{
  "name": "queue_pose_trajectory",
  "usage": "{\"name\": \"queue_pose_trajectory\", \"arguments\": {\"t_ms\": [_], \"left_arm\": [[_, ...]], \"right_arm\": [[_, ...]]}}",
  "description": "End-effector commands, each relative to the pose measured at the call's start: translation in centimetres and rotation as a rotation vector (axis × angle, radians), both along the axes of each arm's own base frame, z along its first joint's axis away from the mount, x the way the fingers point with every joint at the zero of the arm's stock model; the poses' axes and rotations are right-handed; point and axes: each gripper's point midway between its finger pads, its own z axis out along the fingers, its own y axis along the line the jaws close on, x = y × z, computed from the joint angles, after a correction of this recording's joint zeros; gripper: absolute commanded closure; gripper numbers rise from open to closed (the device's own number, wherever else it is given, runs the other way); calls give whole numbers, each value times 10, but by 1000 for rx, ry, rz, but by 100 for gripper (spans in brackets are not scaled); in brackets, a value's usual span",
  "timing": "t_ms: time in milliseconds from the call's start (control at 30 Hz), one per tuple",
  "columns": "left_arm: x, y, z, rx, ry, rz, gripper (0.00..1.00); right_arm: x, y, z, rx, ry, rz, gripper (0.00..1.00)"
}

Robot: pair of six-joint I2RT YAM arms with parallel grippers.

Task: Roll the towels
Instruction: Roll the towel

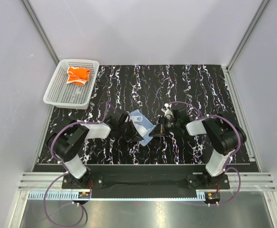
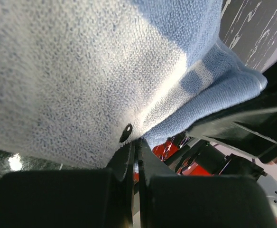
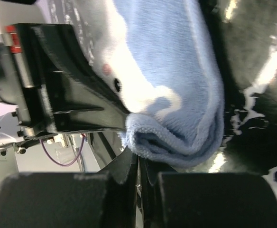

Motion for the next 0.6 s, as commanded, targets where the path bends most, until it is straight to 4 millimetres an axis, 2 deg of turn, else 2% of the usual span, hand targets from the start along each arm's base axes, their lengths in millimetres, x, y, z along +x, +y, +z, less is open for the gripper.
{"name": "queue_pose_trajectory", "arguments": {"t_ms": [0,133,333,567], "left_arm": [[-4,12,-17,83,19,-17,100],[-6,15,-18,96,15,-29,100],[-13,21,-23,110,18,-35,100],[-19,32,-23,168,3,-74,100]], "right_arm": [[5,2,-9,-10,-15,-9,94],[11,2,-23,-26,9,-31,95],[27,-2,-30,-6,26,-60,96],[25,-2,-38,17,63,-44,96]]}}
